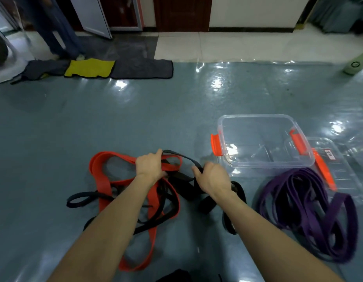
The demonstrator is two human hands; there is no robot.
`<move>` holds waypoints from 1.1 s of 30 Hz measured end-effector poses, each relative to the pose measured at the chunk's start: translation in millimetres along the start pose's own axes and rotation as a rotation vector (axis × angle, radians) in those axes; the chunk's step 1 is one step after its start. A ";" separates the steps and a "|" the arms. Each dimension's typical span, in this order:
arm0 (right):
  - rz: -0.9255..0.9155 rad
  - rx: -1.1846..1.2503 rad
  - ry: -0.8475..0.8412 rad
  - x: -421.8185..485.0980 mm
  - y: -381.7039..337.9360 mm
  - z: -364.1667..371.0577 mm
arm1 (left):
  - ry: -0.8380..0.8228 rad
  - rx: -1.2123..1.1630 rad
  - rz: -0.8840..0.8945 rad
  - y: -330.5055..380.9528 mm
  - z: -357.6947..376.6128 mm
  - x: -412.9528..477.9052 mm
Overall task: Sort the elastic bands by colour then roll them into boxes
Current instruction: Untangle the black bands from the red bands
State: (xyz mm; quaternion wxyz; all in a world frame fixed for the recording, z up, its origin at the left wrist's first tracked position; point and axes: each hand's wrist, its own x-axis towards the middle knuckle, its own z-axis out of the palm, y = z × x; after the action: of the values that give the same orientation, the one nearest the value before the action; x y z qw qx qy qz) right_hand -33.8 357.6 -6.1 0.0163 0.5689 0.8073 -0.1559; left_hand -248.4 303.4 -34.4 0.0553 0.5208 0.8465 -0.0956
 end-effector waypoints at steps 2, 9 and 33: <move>0.015 0.016 -0.004 0.4 3.3 -2.1 | 0.036 0.048 0.019 -3.2 2.4 2.5; 0.003 0.098 -0.035 1.5 6.8 -12.3 | 0.166 -0.292 -0.429 -79.6 -22.2 -1.9; -0.405 0.760 -0.066 -65.6 129.6 -314.1 | -0.057 -1.212 0.570 142.1 -207.4 -99.0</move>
State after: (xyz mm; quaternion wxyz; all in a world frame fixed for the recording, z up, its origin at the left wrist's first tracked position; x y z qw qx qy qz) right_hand 156.5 422.0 275.7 -0.1995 0.3593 0.7870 -0.4601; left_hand -75.7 325.2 172.2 0.3835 0.5982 0.5779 0.4014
